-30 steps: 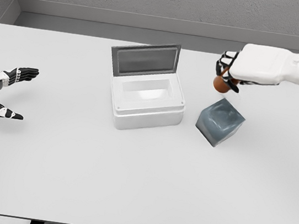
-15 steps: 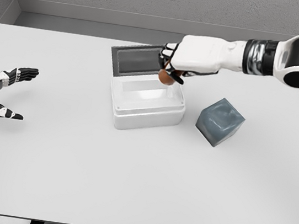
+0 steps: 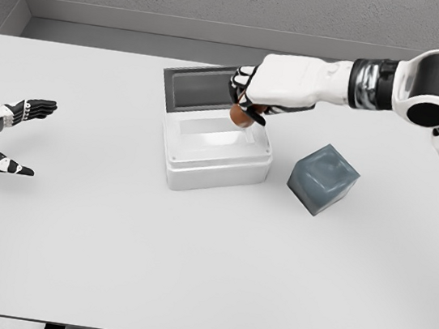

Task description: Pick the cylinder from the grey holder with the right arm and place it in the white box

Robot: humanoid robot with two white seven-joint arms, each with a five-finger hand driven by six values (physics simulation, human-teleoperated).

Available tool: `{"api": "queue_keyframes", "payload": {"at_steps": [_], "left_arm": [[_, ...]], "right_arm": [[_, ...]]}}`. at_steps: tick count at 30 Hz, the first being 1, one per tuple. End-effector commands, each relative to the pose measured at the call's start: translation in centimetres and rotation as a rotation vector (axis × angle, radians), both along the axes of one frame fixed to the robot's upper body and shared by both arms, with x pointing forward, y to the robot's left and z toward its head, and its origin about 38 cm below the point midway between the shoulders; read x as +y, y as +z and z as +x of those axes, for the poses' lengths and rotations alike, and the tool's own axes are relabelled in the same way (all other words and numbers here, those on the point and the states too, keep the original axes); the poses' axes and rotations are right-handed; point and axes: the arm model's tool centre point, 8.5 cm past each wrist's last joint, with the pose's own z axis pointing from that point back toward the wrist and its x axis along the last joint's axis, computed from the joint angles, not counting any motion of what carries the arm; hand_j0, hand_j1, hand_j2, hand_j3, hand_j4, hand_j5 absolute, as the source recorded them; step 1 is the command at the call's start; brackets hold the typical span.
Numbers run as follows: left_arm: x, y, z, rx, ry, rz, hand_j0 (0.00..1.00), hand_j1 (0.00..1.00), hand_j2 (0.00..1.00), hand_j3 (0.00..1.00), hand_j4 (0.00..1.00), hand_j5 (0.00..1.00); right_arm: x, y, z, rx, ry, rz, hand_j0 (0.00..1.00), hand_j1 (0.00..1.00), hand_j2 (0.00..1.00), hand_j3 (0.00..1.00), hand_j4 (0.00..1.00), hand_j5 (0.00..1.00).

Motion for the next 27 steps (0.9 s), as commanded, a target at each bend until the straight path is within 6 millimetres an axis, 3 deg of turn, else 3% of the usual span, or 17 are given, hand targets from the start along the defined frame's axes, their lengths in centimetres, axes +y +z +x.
{"api": "queue_keyframes", "payload": {"at_steps": [1, 10, 27], "left_arm": [[0.1, 0.1, 0.0, 0.0, 0.004, -0.006, 1.0, 1.0, 1.0, 1.0, 1.0, 1.0], [0.1, 0.1, 0.0, 0.0, 0.004, -0.006, 1.0, 1.0, 1.0, 1.0, 1.0, 1.0], [0.1, 0.1, 0.0, -0.002, 0.005, -0.006, 1.0, 1.0, 1.0, 1.0, 1.0, 1.0]], "right_arm": [[0.0, -0.1, 0.0, 0.007, -0.002, 0.003, 0.15, 0.15, 0.15, 0.15, 0.15, 0.15], [-0.3, -1.7, 0.9, 0.04, -0.033, -0.029, 0.15, 0.15, 0.15, 0.15, 0.15, 0.15], [-0.7, -1.3, 1.1, 0.03, -0.041, -0.029, 0.15, 0.15, 0.15, 0.15, 0.15, 0.15]]}}
